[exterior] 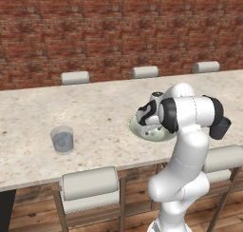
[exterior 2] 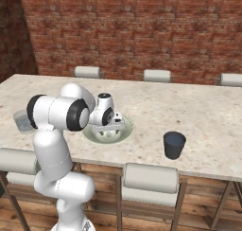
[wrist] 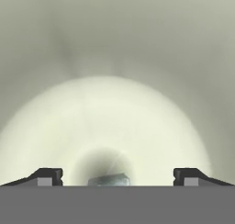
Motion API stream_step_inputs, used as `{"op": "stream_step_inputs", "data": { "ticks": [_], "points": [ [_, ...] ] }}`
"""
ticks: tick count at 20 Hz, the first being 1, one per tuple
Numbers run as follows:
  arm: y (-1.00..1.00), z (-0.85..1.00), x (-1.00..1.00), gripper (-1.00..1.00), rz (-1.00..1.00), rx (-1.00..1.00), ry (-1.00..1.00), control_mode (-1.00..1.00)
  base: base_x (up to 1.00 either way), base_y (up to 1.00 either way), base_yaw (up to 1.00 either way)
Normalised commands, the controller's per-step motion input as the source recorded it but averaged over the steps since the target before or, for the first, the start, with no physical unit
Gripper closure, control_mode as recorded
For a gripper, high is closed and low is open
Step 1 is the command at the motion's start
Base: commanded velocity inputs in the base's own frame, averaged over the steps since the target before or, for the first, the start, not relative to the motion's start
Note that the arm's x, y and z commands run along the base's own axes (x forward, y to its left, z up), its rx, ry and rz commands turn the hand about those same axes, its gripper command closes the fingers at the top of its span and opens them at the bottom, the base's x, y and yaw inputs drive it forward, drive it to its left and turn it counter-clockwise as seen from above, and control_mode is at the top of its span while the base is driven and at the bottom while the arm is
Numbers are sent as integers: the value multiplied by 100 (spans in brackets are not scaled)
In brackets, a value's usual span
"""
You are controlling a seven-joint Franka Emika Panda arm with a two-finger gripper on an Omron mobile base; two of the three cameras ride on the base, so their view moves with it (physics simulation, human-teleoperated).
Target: There are four ice cubes in the ice bowl. Place two ice cubes in each glass of water.
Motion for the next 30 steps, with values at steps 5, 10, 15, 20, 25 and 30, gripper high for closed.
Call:
{"op": "stream_step_inputs", "data": {
  "ticks": [5, 10, 15, 20, 25, 30],
  "points": [
    [-3, -20, -34, 100, -11, 0, 0, -100, 0, 0, 0],
    [0, -22, -33, 100, -12, 0, 0, -100, 0, 0, 0],
    [0, -23, -16, 100, -12, 0, 0, -100, 0, 0, 0],
    [-35, 30, -37, 100, -20, 17, -2, -100, 0, 0, 0],
    [-82, 89, -49, 100, -29, 27, -3, -100, 0, 0, 0],
    [-56, 99, -40, 100, -31, 15, -1, -100, 0, 0, 0]
  ]
}}
